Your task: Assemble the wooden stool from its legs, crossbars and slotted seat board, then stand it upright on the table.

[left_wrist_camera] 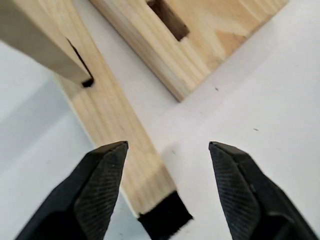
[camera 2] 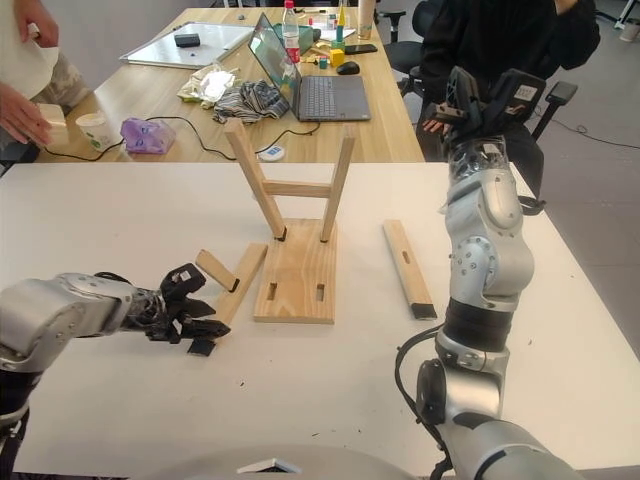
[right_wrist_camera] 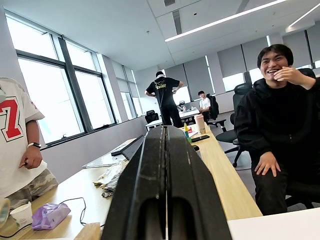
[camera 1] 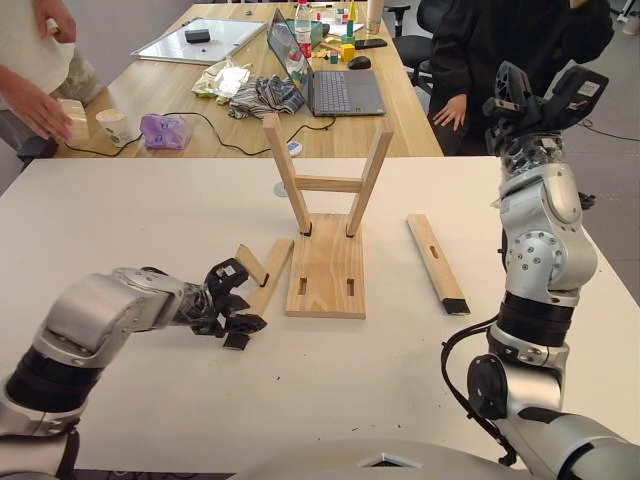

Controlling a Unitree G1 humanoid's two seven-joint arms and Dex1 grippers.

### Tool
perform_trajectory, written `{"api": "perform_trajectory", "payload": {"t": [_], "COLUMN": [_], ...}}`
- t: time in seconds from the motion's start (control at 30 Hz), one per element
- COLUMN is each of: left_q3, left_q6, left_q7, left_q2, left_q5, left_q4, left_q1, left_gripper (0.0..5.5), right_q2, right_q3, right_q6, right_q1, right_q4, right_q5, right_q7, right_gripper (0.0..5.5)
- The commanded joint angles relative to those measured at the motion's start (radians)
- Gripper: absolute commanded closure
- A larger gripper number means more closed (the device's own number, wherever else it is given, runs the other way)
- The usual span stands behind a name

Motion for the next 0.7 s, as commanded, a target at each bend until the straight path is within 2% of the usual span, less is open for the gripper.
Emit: {"api": "perform_trajectory", "payload": {"t": [0.03,0.13,0.4,0.53,0.7], "left_q3": [0.018,0.025,-0.087,-0.082,-0.057], "left_q6": [-0.07,-0.067,-0.047,-0.047,-0.072], "left_q7": [0.031,0.031,0.085,0.12,0.144], "left_q2": [-0.035,-0.042,0.039,-0.007,-0.04], "left_q5": [0.038,0.042,0.143,0.163,0.185], "left_q4": [0.039,0.048,0.006,0.019,0.075], "left_q1": [0.003,0.011,0.109,0.126,0.154], "left_gripper": [2.29,1.83,1.83,1.83,2.55], "right_q2": [-0.02,-0.017,-0.04,-0.049,-0.053], "right_q3": [0.008,0.014,0.018,0.029,0.04], "right_q6": [0.009,0.009,0.002,-0.004,-0.01], "right_q1": [-0.011,-0.012,-0.008,-0.013,-0.018], "right_q4": [0.0,0.008,0.021,0.03,0.034], "right_q5": [-0.004,-0.007,-0.023,-0.03,-0.039], "right_q7": [-0.001,0.007,0.026,0.034,0.037], "right_gripper": [5.5,5.5,5.5,5.5,5.5]}}
